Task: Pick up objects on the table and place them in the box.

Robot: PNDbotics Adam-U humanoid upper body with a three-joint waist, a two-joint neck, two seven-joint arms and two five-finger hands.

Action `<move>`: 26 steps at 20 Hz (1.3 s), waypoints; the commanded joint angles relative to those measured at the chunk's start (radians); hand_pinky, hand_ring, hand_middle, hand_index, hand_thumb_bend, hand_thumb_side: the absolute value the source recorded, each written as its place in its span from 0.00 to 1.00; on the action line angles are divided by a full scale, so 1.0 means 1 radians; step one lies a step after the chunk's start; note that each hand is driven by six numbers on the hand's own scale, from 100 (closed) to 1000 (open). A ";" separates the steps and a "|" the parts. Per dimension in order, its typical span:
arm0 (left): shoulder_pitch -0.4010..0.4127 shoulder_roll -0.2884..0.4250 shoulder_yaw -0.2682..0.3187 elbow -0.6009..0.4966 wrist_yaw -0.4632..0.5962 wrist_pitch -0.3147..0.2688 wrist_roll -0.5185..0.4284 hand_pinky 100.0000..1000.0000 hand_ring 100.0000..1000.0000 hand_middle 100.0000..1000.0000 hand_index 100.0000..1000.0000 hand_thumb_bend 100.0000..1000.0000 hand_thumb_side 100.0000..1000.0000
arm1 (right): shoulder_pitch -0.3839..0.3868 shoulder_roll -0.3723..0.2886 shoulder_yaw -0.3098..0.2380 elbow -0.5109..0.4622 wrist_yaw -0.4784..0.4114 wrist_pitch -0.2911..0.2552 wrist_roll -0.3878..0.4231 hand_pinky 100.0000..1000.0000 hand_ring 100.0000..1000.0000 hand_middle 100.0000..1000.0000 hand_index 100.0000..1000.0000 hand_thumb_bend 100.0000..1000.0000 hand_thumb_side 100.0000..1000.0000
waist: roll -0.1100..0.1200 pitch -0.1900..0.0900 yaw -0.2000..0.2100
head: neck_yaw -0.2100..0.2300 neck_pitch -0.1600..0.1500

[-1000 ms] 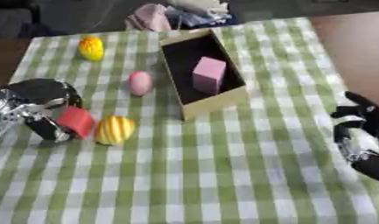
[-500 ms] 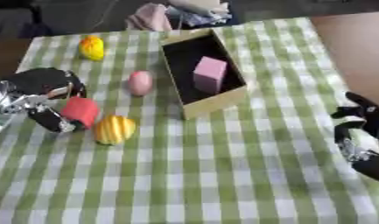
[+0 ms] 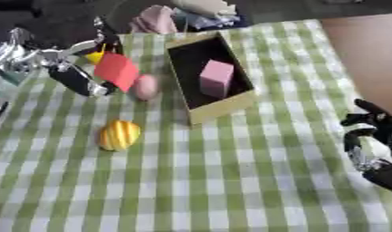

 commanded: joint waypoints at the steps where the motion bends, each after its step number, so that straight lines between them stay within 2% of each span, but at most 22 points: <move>1: -0.060 -0.021 -0.031 0.018 -0.012 -0.018 0.000 0.71 0.52 0.46 0.60 0.15 0.13 | -0.011 0.001 0.006 -0.008 -0.013 -0.005 0.010 0.71 0.88 0.66 0.99 0.00 0.41 | -0.007 -0.028 -0.005 | 0.007 -0.014; 6: -0.141 -0.106 -0.094 0.101 -0.051 -0.042 -0.001 0.71 0.54 0.48 0.63 0.12 0.13 | -0.018 0.009 0.019 -0.009 -0.022 -0.009 0.023 0.71 0.88 0.66 0.99 0.00 0.41 | -0.011 -0.021 -0.026 | 0.024 -0.023; 12: -0.196 -0.187 -0.138 0.187 -0.086 -0.056 0.029 0.71 0.56 0.52 0.66 0.08 0.13 | -0.023 0.015 0.029 -0.009 -0.029 -0.012 0.036 0.71 0.88 0.66 0.99 0.00 0.41 | -0.009 -0.019 -0.052 | 0.040 -0.029; 20: -0.219 -0.246 -0.173 0.249 -0.110 -0.070 0.037 0.71 0.57 0.54 0.68 0.07 0.14 | -0.026 0.019 0.034 -0.009 -0.034 -0.013 0.042 0.71 0.88 0.66 0.99 0.00 0.41 | -0.009 -0.018 -0.068 | 0.038 -0.032; 23: -0.219 -0.266 -0.175 0.283 -0.125 -0.061 0.051 0.71 0.57 0.55 0.71 0.03 0.14 | -0.026 0.020 0.034 -0.009 -0.035 -0.013 0.042 0.71 0.88 0.66 0.99 0.00 0.41 | -0.011 -0.016 -0.073 | 0.037 -0.034; 26: -0.220 -0.284 -0.177 0.322 -0.125 -0.052 0.064 0.72 0.63 0.64 0.79 0.03 0.14 | -0.027 0.022 0.034 -0.009 -0.035 -0.014 0.042 0.71 0.88 0.66 0.99 0.00 0.41 | -0.012 -0.014 -0.077 | 0.039 -0.035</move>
